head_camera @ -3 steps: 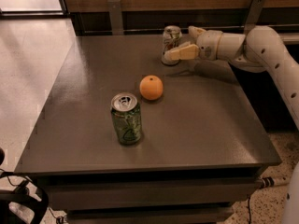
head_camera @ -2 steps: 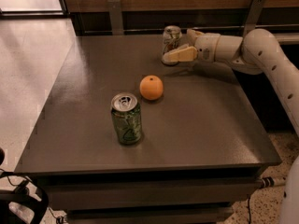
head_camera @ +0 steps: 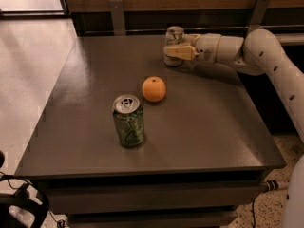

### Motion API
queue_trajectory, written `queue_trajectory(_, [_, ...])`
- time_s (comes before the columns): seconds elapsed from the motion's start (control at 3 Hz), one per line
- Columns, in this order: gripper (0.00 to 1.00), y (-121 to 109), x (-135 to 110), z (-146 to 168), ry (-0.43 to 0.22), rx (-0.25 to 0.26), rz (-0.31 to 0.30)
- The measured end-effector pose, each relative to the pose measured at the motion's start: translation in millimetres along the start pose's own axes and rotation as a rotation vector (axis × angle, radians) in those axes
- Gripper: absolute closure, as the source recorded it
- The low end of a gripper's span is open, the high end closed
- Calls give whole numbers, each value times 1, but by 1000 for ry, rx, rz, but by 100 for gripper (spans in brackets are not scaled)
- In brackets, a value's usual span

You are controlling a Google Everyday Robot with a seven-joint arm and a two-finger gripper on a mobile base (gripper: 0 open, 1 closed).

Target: Knock 7up can over

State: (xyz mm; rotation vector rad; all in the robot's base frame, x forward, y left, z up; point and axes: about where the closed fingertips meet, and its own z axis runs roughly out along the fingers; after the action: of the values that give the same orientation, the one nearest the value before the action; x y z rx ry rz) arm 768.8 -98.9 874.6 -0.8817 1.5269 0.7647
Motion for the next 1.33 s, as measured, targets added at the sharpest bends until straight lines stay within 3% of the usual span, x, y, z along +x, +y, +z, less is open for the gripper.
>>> queue_trajectory(0.67, [88,3,0,6,0,-10,1])
queue_trajectory(1.0, [100,5,0,9,0,-15,2])
queue_trajectory(1.33, [100,2,-4,4,44,2,-1])
